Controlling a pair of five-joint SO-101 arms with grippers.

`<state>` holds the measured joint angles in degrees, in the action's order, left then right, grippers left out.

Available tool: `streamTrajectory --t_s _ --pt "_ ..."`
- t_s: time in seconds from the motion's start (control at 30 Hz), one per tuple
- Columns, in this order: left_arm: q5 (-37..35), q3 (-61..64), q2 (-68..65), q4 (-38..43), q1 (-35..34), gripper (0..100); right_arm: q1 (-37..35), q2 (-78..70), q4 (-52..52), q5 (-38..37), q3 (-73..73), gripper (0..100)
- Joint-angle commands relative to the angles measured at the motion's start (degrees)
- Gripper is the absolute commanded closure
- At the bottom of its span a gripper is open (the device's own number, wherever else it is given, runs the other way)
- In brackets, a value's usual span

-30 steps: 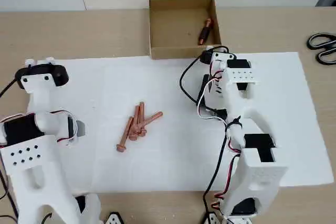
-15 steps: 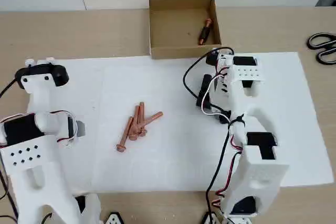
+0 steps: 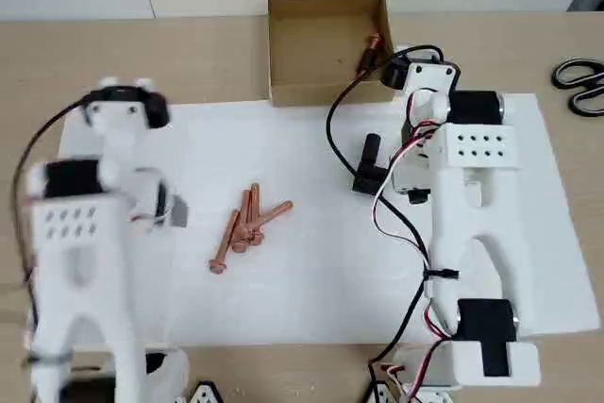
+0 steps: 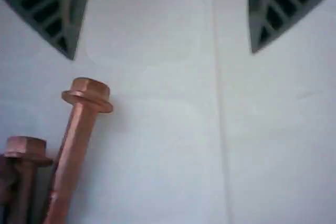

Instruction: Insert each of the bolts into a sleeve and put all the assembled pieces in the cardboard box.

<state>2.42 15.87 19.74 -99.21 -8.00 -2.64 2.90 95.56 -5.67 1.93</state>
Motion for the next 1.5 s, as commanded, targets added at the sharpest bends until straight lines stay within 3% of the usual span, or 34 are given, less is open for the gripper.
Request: streamTrajectory --t_s 0.0,0.2,1.13,1.47 --pt "-0.70 -6.99 -9.67 -1.14 3.96 79 0.31 3.03 1.19 -0.26 2.99 99.5" --pt "-0.62 -9.89 -19.08 -1.14 9.14 80 0.31 3.12 1.27 -0.09 2.99 99.5" --pt "-2.20 -9.71 -37.01 7.03 9.32 80 0.31 3.03 0.92 0.00 2.99 99.5" --pt "-2.29 -9.63 -40.18 8.18 9.41 91 0.31 3.03 0.84 0.00 2.99 99.5"
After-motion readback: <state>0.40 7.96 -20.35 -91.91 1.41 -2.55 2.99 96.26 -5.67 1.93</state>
